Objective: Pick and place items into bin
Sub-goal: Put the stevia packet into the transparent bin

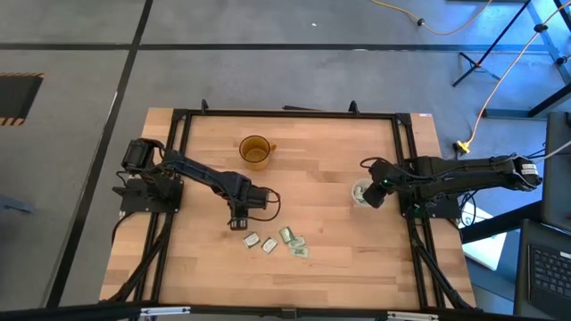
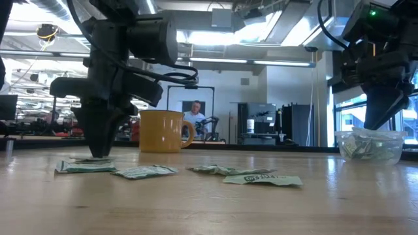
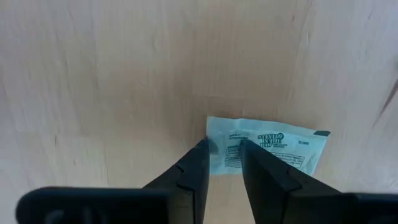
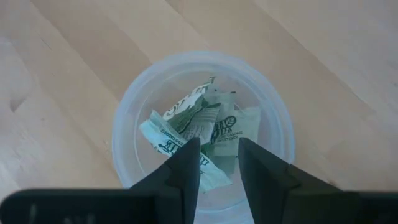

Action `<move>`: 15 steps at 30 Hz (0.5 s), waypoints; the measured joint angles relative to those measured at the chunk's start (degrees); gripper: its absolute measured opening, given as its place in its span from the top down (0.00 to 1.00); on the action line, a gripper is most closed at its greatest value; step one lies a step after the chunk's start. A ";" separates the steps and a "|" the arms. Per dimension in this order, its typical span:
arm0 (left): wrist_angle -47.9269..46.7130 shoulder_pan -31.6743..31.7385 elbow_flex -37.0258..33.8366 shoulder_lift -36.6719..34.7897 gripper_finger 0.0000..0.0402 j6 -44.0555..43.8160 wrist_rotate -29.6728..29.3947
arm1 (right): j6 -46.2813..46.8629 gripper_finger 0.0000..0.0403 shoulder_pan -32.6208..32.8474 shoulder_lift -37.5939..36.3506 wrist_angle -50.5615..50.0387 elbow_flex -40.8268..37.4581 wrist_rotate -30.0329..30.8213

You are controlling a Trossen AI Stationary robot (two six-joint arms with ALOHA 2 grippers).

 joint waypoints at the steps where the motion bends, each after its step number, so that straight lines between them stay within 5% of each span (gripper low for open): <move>1: 0.02 0.00 -0.04 0.00 0.79 0.00 0.06 | -0.20 0.72 0.00 0.00 0.02 0.00 0.00; 15: 0.13 -0.09 -0.13 0.19 0.96 0.11 0.59 | 0.19 0.72 0.00 -1.24 0.35 0.45 0.00</move>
